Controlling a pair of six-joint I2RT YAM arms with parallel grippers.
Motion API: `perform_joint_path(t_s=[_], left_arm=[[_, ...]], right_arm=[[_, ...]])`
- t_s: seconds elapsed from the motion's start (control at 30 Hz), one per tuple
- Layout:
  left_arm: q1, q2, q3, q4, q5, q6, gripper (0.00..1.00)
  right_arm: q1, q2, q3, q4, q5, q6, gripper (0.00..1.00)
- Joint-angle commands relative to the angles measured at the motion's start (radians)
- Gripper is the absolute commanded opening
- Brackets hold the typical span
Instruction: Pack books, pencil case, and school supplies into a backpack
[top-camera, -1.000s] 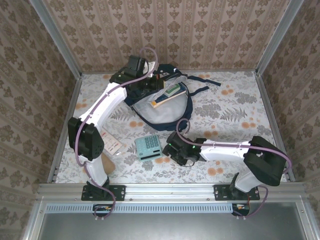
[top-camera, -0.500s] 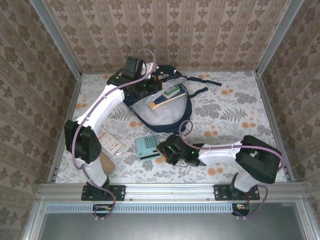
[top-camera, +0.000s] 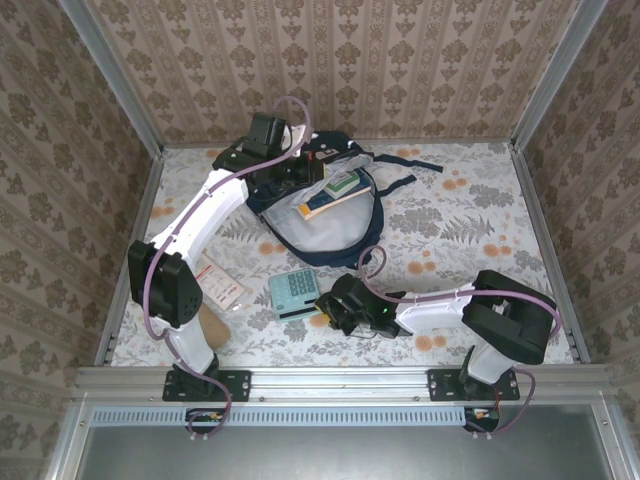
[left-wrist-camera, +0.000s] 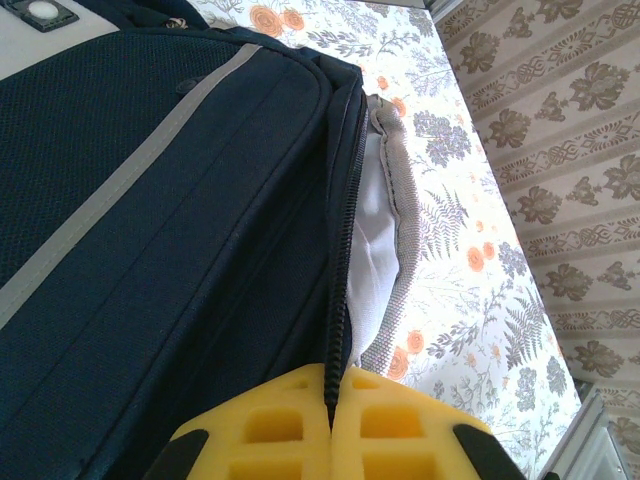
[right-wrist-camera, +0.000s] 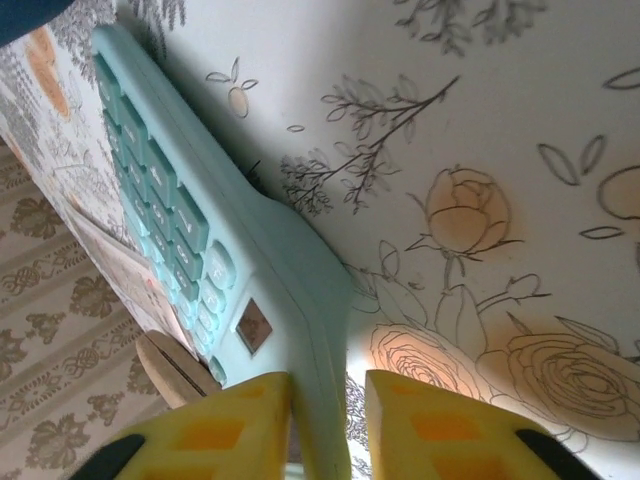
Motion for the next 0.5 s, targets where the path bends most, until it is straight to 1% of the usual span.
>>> perform_joint_path(t_s=[0.0,0.1,0.2,0.47], left_arm=[[0.002,-0.062,0.007,0.057,0.038,0.010,0.00],[0.002,-0.062,0.008,0.057,0.039,0.011,0.00],[0.004,-0.061,0.008,0.056,0.039,0.012,0.00],[0.005,-0.054,0.024,0.057,0.040,0.012,0.00]], right_arm=[[0.009,0.013,-0.012,0.050,-0.008,0.005,0.20],[0.011,-0.001,-0.015,0.057,0.000,-0.008,0.19],[0.011,-0.028,-0.016,0.042,0.004,-0.024,0.13],[0.011,-0.122,-0.018,0.004,0.003,-0.080,0.12]])
